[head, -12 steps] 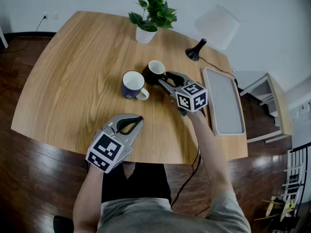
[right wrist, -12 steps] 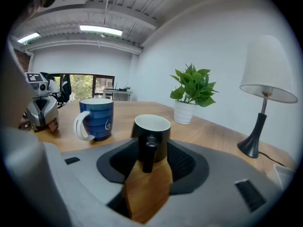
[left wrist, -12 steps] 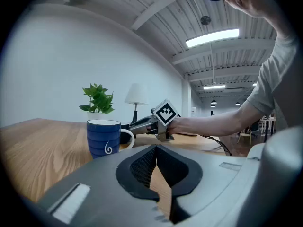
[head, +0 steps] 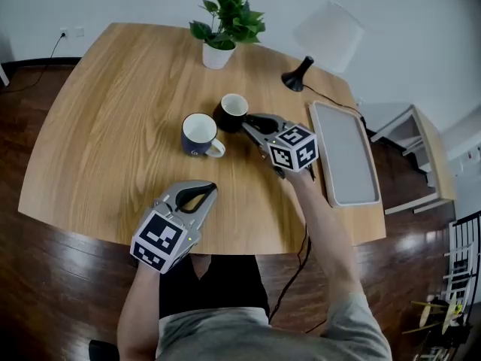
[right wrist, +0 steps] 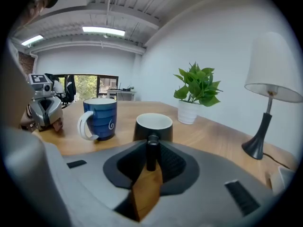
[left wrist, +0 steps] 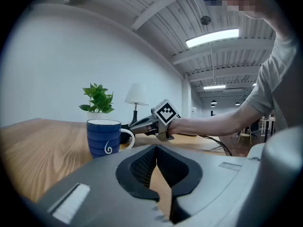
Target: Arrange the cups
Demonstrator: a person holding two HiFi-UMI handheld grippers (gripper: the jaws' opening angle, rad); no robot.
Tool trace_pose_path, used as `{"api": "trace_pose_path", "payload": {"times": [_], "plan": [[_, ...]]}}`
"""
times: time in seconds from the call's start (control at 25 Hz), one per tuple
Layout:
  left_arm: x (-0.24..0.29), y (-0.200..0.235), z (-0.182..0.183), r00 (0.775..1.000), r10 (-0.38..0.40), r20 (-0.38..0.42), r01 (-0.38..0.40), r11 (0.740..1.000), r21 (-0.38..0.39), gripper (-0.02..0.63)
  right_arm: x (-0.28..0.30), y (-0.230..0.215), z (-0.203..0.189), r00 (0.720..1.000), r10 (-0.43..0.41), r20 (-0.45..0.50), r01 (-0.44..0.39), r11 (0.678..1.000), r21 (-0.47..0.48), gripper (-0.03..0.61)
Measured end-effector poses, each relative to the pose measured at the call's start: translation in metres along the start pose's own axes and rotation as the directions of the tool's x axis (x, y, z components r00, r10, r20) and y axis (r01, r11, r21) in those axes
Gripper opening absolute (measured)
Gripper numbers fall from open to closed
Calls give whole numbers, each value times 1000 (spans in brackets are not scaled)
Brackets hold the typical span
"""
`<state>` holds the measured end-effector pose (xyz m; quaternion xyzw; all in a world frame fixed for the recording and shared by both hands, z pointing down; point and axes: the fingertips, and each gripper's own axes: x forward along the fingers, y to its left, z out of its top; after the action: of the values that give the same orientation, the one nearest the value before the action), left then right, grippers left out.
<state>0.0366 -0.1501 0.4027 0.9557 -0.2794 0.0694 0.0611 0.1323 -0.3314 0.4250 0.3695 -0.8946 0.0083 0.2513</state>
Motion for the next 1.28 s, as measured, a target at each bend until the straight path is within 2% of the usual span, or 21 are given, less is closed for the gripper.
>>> {"api": "trace_pose_path", "payload": {"times": [0.16, 0.28, 0.36, 0.44, 0.52, 0.64, 0.72, 0.8, 0.92, 1.16, 1.2, 1.28], "plan": [[-7, 5, -5, 1000, 11, -10, -11, 1000, 1, 9, -4, 3, 13, 999, -2, 42, -1, 998, 64, 89], [-4, 4, -3, 1000, 16, -8, -16, 1000, -1, 9, -32, -16, 23, 995, -15, 101, 1, 991, 135, 89], [-2, 2, -1, 1000, 11, -7, -11, 1000, 0, 11, -67, -43, 24, 989, -64, 133, 40, 984, 175, 89], [0, 3, -1, 1000, 9, -8, -9, 1000, 2, 9, -108, -84, 20, 977, -155, 144, 124, 971, 205, 89], [0, 4, -2, 1000, 10, -9, -10, 1000, 1, 9, -153, -135, 4, 951, -281, 129, 245, 939, 242, 89], [-1, 5, -3, 1000, 16, -13, -16, 1000, 1, 9, -213, -204, -39, 893, -445, 72, 401, 857, 322, 89], [-2, 6, -4, 1000, 22, -14, -22, 1000, 0, 9, -237, -231, -72, 863, -505, 19, 465, 809, 359, 89], [-2, 6, -5, 1000, 27, -12, -27, 1000, -2, 9, -248, -246, -97, 848, -529, -21, 499, 785, 367, 89], [0, 5, -5, 1000, 26, -13, -26, 1000, -4, 9, -249, -254, -117, 846, -532, -39, 510, 785, 351, 89], [2, 7, -5, 999, 33, -19, -33, 999, -9, 9, -245, -262, -145, 862, -501, -81, 502, 819, 278, 88], [1, 7, -5, 999, 33, -19, -34, 999, -8, 9, -246, -262, -152, 864, -494, -96, 500, 820, 279, 86], [1, 7, -4, 999, 35, -17, -35, 999, -7, 9, -250, -263, -163, 850, -507, -144, 526, 808, 265, 96]]}}
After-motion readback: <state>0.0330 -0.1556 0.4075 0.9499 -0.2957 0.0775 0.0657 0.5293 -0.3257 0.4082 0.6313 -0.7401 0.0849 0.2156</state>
